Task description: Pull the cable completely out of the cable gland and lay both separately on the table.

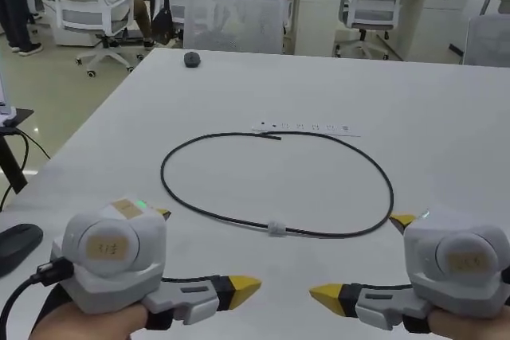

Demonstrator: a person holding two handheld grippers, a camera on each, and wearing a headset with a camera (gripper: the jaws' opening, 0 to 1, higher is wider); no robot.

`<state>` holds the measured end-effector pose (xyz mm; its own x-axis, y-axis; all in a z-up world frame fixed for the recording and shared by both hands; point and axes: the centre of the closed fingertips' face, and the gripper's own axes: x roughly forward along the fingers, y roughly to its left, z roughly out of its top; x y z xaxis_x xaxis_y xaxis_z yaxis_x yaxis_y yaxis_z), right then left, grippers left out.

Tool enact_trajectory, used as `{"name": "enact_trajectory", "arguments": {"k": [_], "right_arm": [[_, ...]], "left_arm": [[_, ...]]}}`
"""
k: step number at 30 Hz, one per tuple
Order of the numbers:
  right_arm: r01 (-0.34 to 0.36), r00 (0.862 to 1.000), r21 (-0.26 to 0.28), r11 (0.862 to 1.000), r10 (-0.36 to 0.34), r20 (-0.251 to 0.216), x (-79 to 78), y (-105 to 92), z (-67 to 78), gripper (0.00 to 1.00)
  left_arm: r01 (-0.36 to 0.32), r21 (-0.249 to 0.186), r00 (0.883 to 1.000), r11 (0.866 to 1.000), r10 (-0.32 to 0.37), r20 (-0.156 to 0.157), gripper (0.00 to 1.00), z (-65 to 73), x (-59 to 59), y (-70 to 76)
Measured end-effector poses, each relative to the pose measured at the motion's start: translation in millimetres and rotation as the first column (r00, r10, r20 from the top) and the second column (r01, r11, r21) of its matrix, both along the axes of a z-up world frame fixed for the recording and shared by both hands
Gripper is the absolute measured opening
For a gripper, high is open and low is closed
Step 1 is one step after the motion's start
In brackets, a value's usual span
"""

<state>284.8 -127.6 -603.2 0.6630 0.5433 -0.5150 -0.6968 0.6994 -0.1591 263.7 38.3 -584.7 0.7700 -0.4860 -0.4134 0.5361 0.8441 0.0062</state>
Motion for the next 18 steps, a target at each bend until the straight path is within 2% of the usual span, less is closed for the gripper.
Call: {"name": "enact_trajectory", "arguments": {"k": [18], "right_arm": [[-0.005, 1.0, -0.013, 1.0, 0.005, -0.007, 7.0, -2.2, -1.6, 1.0]], "left_arm": [[0.001, 0.004, 1.0, 1.0, -0.001, -0.005, 0.97, -2.1, 5.6, 1.9]]}}
